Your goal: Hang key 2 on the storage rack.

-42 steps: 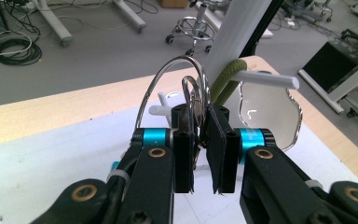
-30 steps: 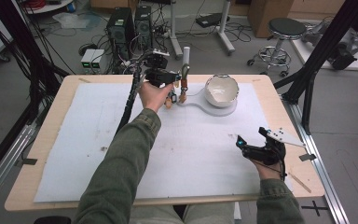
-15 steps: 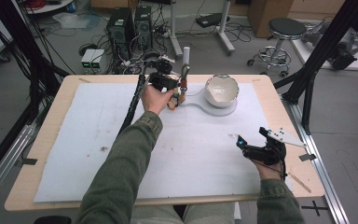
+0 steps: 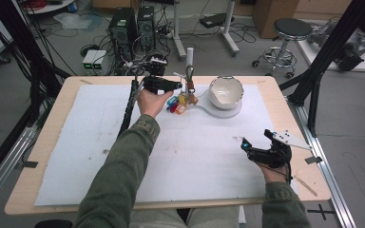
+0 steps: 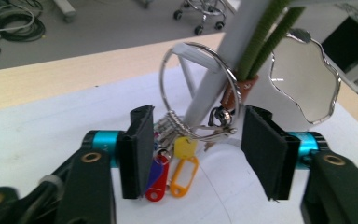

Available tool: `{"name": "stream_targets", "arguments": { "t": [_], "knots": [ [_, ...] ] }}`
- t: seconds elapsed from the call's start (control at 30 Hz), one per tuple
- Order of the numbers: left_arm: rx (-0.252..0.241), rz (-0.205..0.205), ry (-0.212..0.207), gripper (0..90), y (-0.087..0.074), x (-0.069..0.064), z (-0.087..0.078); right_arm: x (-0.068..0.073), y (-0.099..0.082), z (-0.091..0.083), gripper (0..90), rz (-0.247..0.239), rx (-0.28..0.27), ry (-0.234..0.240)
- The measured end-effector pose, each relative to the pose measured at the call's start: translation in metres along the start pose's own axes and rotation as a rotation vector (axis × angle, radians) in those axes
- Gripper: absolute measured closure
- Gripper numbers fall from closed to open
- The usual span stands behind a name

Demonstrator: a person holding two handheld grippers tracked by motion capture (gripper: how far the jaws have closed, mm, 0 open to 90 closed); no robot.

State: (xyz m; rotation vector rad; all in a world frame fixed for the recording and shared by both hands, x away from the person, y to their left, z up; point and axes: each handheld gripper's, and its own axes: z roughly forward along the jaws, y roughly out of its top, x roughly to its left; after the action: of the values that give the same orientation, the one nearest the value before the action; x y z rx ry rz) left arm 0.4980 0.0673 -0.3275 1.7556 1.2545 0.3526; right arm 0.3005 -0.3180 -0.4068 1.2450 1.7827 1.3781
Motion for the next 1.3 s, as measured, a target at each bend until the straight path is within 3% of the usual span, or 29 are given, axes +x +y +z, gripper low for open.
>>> {"name": "stream_targets", "arguments": {
  "t": [0.23, 0.4, 0.53, 0.67, 0.77, 1.3],
  "knots": [
    [-0.024, -0.024, -0.041, 21.4, -0.003, 0.009, -0.01, 0.0, 0.0, 0.0, 0.8, 0.0, 0.002, -0.001],
    [-0.032, -0.024, -0.04, 14.4, -0.004, 0.01, -0.017, 0.0, 0.0, 0.0, 0.8, -0.004, 0.001, 0.001],
    [-0.031, -0.006, -0.005, 5.8, -0.005, 0.01, -0.021, 0.0, 0.0, 0.0, 0.8, -0.002, 0.003, 0.0],
    [-0.041, -0.005, 0.006, 5.3, -0.008, 0.013, -0.025, 0.0, 0.0, 0.0, 0.8, -0.001, 0.002, -0.003],
    [-0.036, 0.022, 0.026, 1.6, -0.01, 0.015, -0.028, 0.0, -0.001, -0.001, 0.8, 0.002, 0.006, -0.003],
    [-0.072, 0.057, 0.039, 1.6, -0.022, 0.026, -0.059, 0.001, -0.001, 0.0, 0.8, -0.01, 0.011, -0.009]
  ]
}}
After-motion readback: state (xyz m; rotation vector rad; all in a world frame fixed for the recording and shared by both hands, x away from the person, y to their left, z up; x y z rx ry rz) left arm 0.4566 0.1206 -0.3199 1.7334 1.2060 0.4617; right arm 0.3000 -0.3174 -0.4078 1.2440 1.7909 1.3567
